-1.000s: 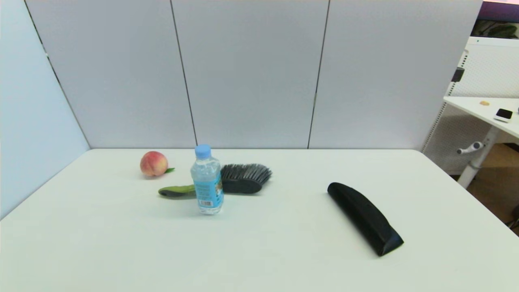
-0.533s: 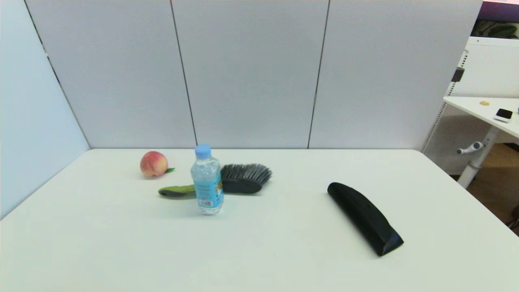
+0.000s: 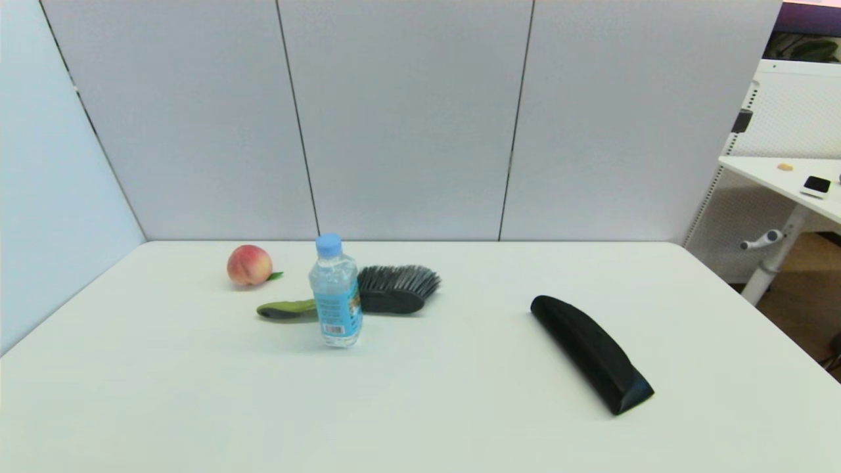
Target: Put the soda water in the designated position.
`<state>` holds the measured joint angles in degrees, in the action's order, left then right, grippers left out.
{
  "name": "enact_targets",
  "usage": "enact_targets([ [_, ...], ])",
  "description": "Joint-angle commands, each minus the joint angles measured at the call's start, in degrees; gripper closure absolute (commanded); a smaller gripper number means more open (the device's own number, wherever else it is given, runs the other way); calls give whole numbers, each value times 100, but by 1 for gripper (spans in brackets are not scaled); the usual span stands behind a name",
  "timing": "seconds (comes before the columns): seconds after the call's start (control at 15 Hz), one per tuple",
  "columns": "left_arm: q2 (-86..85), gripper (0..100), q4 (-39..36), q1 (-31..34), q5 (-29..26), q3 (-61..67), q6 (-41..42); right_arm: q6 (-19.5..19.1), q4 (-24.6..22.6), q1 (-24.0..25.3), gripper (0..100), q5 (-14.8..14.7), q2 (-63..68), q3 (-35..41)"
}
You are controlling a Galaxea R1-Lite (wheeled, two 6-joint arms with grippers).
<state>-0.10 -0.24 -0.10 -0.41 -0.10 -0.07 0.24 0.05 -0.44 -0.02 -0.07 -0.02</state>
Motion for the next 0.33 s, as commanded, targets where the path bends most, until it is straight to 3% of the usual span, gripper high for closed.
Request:
enact_targets([
  [0.07, 10, 0, -2, 1, -2, 1, -1, 20, -5, 0, 0, -6, 7, 2],
  [0.33, 10, 0, -2, 1, -2, 1, -1, 20, -5, 0, 0, -6, 7, 2],
])
